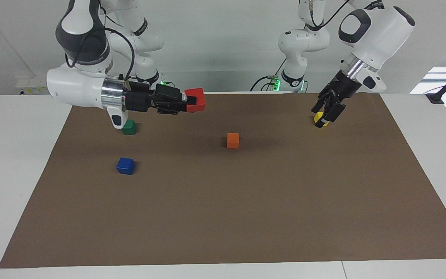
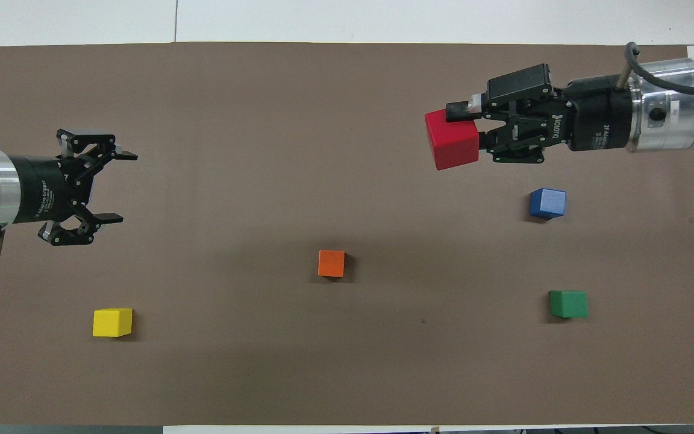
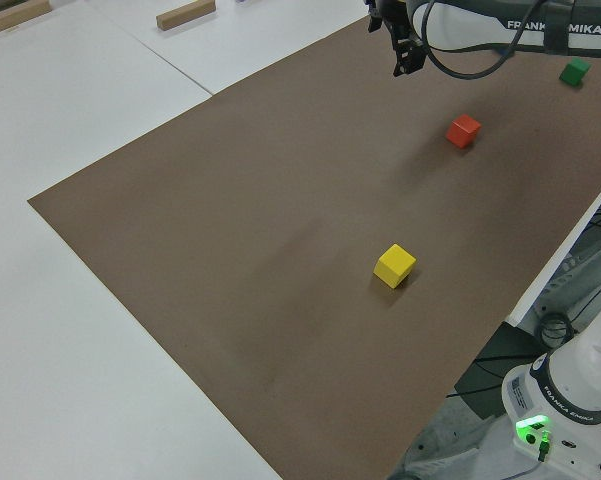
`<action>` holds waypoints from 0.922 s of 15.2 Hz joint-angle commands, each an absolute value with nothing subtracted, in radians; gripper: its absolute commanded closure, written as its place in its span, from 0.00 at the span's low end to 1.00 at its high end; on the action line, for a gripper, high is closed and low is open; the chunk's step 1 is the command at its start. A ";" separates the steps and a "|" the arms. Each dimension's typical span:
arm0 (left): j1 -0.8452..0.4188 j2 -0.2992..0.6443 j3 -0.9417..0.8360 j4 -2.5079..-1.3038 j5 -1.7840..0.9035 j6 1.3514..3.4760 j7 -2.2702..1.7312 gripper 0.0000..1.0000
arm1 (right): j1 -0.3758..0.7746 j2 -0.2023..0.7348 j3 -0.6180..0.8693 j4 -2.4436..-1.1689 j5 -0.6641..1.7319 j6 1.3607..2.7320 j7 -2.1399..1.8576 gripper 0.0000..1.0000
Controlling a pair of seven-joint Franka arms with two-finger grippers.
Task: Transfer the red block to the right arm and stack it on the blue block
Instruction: 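Open the left gripper and pull back while the right gripper withdraws, then carry the red cube with the right gripper over the blue cube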
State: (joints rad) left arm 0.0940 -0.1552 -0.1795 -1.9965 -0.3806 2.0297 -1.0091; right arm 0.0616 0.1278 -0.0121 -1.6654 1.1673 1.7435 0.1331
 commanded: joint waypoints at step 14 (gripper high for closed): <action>0.135 0.044 -0.192 -1.700 0.087 1.755 -0.218 0.00 | 0.086 0.150 -0.005 -1.610 -0.036 1.821 0.138 1.00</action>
